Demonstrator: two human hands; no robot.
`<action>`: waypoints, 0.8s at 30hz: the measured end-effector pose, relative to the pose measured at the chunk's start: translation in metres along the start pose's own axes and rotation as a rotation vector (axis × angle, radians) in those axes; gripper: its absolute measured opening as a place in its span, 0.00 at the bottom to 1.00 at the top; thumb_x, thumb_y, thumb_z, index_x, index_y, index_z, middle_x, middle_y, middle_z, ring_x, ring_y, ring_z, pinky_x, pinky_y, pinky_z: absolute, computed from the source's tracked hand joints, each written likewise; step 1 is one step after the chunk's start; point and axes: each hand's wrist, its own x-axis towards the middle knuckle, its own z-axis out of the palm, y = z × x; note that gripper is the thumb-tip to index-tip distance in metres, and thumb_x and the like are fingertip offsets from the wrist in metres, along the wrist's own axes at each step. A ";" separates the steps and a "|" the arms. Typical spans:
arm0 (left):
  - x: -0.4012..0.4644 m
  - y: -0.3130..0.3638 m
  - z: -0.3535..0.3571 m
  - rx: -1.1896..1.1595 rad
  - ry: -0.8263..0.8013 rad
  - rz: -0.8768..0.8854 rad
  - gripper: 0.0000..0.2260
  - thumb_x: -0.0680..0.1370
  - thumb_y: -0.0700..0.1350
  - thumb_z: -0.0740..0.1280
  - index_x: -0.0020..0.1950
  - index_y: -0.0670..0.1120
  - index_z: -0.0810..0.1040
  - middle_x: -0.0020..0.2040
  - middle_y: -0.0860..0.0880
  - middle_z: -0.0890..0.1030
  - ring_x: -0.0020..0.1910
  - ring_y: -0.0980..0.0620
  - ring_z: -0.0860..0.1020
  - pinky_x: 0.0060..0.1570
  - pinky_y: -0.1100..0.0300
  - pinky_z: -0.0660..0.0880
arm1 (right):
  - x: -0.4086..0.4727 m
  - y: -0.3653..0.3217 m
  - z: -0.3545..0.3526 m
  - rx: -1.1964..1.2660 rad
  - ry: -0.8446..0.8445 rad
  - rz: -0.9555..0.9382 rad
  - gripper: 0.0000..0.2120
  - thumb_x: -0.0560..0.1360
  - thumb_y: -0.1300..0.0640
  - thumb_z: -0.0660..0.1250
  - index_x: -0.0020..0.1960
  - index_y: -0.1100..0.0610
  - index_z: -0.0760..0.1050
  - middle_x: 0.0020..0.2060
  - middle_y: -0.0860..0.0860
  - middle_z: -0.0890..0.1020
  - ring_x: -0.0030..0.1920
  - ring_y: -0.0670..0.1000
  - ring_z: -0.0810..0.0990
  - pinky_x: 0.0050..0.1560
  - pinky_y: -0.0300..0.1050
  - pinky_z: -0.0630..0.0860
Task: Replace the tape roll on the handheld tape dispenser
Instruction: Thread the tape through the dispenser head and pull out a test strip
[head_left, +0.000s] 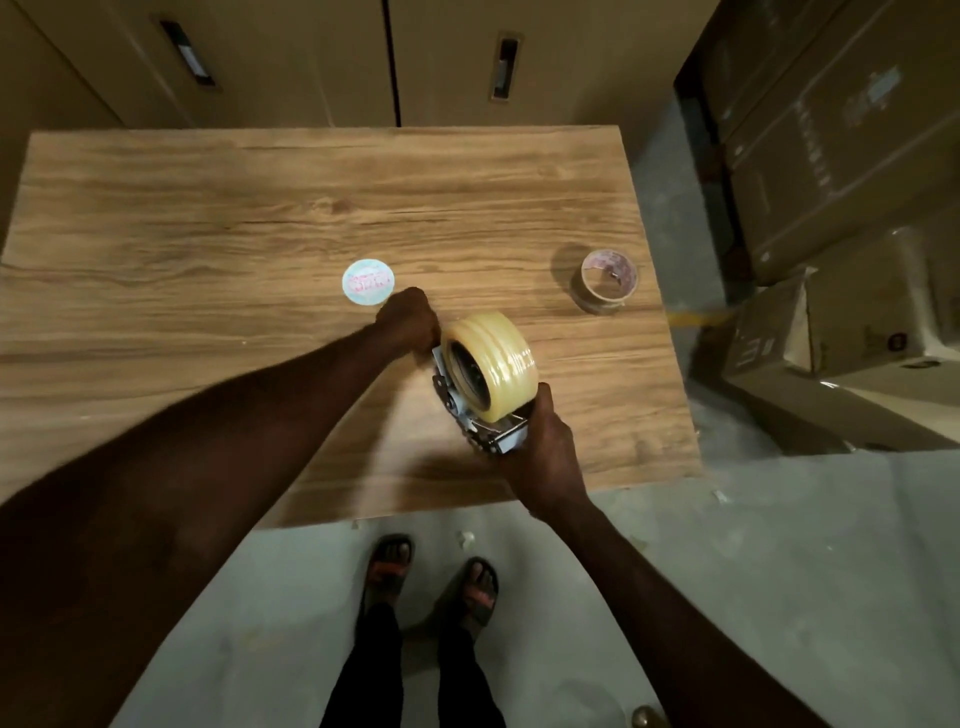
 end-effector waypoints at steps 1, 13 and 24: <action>0.002 0.002 0.001 -0.012 0.030 -0.052 0.08 0.68 0.35 0.76 0.45 0.37 0.81 0.53 0.35 0.85 0.55 0.41 0.85 0.49 0.50 0.81 | -0.001 0.000 0.000 0.005 0.004 0.005 0.33 0.65 0.55 0.83 0.62 0.50 0.67 0.49 0.49 0.87 0.46 0.51 0.85 0.43 0.56 0.84; 0.003 0.007 0.008 -0.112 0.176 -0.215 0.18 0.70 0.36 0.75 0.59 0.38 0.80 0.58 0.40 0.84 0.59 0.42 0.83 0.55 0.53 0.79 | -0.011 0.001 0.002 0.066 0.027 0.035 0.33 0.67 0.57 0.82 0.64 0.49 0.66 0.51 0.49 0.86 0.49 0.52 0.85 0.45 0.58 0.84; 0.003 0.006 0.013 -0.139 0.204 -0.198 0.25 0.70 0.47 0.80 0.61 0.40 0.76 0.60 0.42 0.84 0.60 0.43 0.82 0.55 0.56 0.77 | -0.065 0.034 -0.015 0.007 0.023 0.018 0.33 0.66 0.59 0.81 0.64 0.45 0.67 0.48 0.45 0.85 0.45 0.44 0.85 0.41 0.48 0.84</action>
